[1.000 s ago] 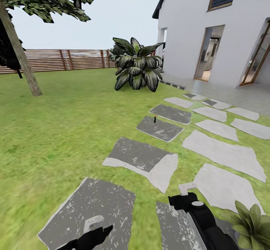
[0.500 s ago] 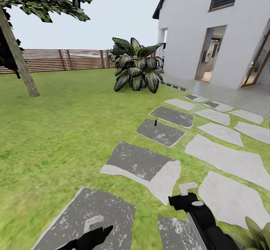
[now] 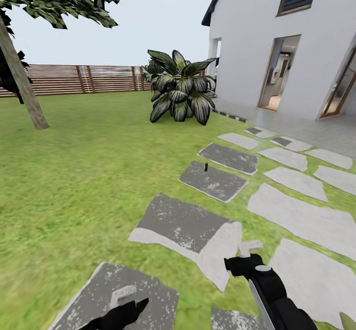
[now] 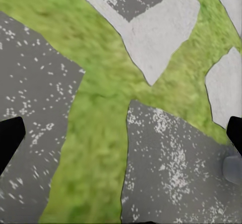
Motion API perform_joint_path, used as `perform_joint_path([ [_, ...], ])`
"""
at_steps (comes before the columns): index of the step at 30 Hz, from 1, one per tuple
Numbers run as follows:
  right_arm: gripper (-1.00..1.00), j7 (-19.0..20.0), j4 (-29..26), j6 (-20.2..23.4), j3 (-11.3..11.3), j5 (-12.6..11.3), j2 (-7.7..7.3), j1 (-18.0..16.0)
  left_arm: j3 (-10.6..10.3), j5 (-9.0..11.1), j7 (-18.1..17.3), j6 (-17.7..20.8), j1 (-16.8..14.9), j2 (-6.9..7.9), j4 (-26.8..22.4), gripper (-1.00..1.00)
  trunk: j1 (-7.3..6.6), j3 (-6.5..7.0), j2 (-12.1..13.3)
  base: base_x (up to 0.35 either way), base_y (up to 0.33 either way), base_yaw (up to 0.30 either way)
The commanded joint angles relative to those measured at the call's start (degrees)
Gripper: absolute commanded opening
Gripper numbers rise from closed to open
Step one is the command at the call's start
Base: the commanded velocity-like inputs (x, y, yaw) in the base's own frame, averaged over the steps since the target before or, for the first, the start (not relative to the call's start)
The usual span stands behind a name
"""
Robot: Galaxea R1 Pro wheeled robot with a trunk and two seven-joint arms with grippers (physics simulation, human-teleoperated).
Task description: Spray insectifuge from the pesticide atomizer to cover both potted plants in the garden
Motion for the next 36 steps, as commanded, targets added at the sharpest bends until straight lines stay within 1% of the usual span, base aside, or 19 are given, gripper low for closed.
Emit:
perform_joint_path([
  [1,1.00,0.00,0.00,0.01,0.00,0.00,0.00,0.00,0.00,0.00,0.00,-0.37,0.00,0.00,0.02,1.00,0.00,0.00,0.00,0.320,0.000,-0.074],
  [17,1.00,-0.05,0.00,0.03,0.04,0.00,0.00,0.00,0.00,0.05,0.00,-0.72,-0.01,0.00,0.06,1.00,0.00,0.00,0.00,0.320,0.000,-0.171],
  [36,1.00,0.06,0.00,-0.09,0.09,0.00,-0.08,0.00,0.00,0.05,0.00,-0.81,-0.01,0.00,0.09,1.00,0.00,0.00,0.00,0.320,0.000,-0.003],
])
